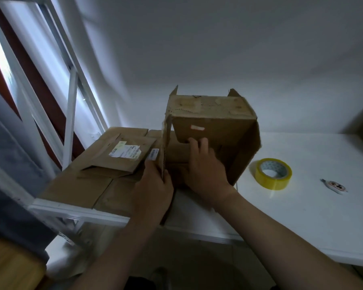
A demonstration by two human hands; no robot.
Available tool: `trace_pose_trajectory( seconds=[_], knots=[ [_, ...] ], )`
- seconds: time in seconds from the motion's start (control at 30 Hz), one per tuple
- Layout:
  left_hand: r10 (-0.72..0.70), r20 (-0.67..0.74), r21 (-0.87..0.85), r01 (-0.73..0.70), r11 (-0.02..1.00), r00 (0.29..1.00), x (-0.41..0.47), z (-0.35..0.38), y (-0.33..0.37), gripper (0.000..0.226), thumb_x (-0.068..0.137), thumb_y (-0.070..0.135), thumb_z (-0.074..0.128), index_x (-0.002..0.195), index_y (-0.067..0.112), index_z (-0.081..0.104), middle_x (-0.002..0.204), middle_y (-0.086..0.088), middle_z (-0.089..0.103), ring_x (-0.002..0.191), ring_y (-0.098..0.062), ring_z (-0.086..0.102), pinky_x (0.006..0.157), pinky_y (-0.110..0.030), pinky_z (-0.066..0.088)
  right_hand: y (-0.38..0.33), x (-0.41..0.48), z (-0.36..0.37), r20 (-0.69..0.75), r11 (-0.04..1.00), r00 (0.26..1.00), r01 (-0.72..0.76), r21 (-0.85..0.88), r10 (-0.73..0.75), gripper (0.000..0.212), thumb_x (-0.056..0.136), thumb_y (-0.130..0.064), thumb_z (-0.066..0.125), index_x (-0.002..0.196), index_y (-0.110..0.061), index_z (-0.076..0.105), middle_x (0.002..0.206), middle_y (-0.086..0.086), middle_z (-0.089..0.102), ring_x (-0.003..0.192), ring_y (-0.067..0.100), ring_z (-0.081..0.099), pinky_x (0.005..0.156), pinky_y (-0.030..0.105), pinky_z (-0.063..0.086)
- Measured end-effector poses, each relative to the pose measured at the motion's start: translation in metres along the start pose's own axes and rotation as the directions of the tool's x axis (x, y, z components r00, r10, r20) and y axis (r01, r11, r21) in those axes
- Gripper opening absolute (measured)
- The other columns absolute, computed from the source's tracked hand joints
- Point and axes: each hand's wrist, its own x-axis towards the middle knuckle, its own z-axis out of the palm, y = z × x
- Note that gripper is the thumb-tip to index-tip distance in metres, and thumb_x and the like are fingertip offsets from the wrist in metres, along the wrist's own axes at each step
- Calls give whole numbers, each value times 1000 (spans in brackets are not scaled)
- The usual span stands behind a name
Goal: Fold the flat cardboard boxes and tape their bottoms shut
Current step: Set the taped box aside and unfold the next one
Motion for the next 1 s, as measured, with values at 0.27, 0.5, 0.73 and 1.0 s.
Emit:
trace_pose_trajectory(
  seconds=[0.27, 0.5, 0.73, 1.0],
  knots=[
    [-140, 17, -163, 141, 976, 990, 3, 3, 13, 15, 103, 32, 46, 100, 22, 34, 82, -1, 56, 66, -17, 52, 53, -32, 32, -22, -25, -79, 138, 983, 975, 179, -39, -172, 15, 96, -17, 55, 108, -19, 64, 102, 2, 64, 91, 25, 65, 75, 36, 56],
    [-179, 31, -216, 182, 959, 983, 11, 5, 16, 15, 102, 33, 43, 104, 23, 32, 89, -7, 58, 77, -30, 59, 60, -36, 37, -6, -27, -106, -383, 956, 881, 293, -22, -278, 56, 78, -11, 34, 126, -16, 62, 133, 11, 52, 112, 31, 43, 85, 33, 45],
    [-185, 269, -328, 271, 905, 945, 29, 5, 10, 61, 82, 35, 70, 118, 28, 22, 123, -5, 46, 101, -23, 58, 79, -39, 52, 66, -10, -72, -124, 832, 970, -110, 544, 210, 92, 84, -9, 68, 158, -13, 13, 159, 10, 19, 147, 27, 21, 122, 45, 24],
    [-88, 103, -495, 127, 860, 991, 50, -10, 11, 16, 98, 4, 56, 110, 13, 49, 133, 17, 40, 119, -4, 46, 87, -14, 43, 87, 13, -46, 156, 725, 962, -271, 634, 223, 83, 81, -19, 76, 149, -32, 31, 139, -13, 47, 131, 9, 43, 108, 38, 47]
  ],
)
